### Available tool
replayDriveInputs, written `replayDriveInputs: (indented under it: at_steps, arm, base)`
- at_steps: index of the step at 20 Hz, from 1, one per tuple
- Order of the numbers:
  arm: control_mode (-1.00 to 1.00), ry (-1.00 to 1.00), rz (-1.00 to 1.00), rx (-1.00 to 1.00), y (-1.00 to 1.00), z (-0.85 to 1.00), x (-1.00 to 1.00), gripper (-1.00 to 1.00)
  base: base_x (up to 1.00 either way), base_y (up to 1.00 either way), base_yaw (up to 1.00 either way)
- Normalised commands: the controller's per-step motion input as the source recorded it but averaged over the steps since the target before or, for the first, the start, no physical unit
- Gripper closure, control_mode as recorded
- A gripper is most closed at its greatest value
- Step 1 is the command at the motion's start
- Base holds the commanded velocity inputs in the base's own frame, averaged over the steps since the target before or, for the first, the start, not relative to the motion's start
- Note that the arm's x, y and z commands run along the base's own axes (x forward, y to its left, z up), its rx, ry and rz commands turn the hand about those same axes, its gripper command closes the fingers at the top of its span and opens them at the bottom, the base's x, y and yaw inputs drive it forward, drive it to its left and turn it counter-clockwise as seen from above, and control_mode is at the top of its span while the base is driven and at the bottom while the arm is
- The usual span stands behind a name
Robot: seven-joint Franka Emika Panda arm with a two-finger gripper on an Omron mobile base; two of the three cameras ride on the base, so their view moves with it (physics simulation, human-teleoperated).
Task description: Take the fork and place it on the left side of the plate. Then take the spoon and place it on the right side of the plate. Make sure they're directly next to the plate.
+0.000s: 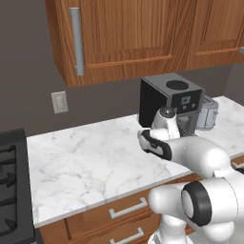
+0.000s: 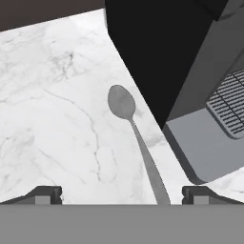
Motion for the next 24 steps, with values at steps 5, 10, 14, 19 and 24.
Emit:
replayDriveInputs:
  at_steps: [5, 10, 14, 19, 24]
  arm:
    - [-1.00, 0.00, 0.00, 0.02, 0.00, -0.10, 0.05, -1.00]
    - [-1.00, 0.00, 0.00, 0.03, -0.01, -0.11, 0.15, -1.00]
    - [-1.00, 0.00, 0.00, 0.01, -0.08, -0.27, 0.21, -1.00]
    - [-1.00, 0.00, 0.00, 0.00, -0.05, -0.32, 0.23, -1.00]
    - [-1.00, 0.00, 0.00, 0.00, 0.00, -0.30, 0.20, -1.00]
  base:
    - [0.00, 0.00, 0.00]
    - [0.00, 0.00, 0.00]
    - [0.00, 0.00, 0.00]
    - [0.00, 0.00, 0.00]
    - [0.00, 0.00, 0.00]
